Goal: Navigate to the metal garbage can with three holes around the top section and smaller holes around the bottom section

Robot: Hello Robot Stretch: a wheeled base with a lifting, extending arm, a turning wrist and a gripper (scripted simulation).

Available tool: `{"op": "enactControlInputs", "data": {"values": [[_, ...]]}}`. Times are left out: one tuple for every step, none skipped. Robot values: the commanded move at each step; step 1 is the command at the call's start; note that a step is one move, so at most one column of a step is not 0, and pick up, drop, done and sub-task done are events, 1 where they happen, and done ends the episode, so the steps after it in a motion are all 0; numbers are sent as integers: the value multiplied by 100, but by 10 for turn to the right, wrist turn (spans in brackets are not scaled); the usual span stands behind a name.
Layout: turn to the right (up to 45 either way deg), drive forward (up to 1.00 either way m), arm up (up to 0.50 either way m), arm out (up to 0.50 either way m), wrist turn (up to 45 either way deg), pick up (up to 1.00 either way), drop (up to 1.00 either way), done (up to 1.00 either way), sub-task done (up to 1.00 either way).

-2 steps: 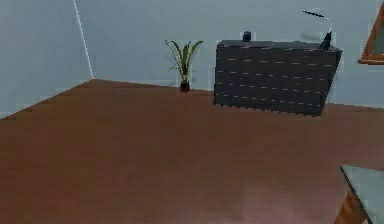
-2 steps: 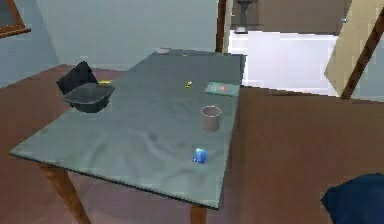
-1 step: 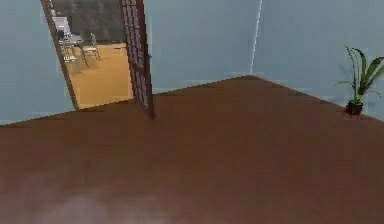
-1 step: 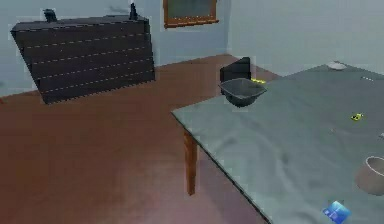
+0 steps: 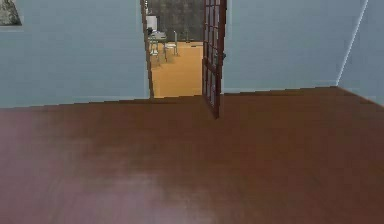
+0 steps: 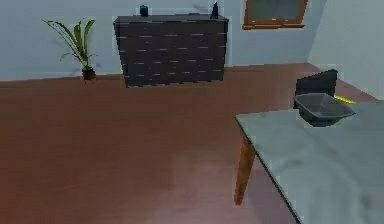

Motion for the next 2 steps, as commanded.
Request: {"op": "enactControlInputs", "data": {"values": [[0, 100, 0, 0, 0, 0, 0, 0, 0], [0, 100, 0, 0, 0, 0, 0, 0, 0]]}}
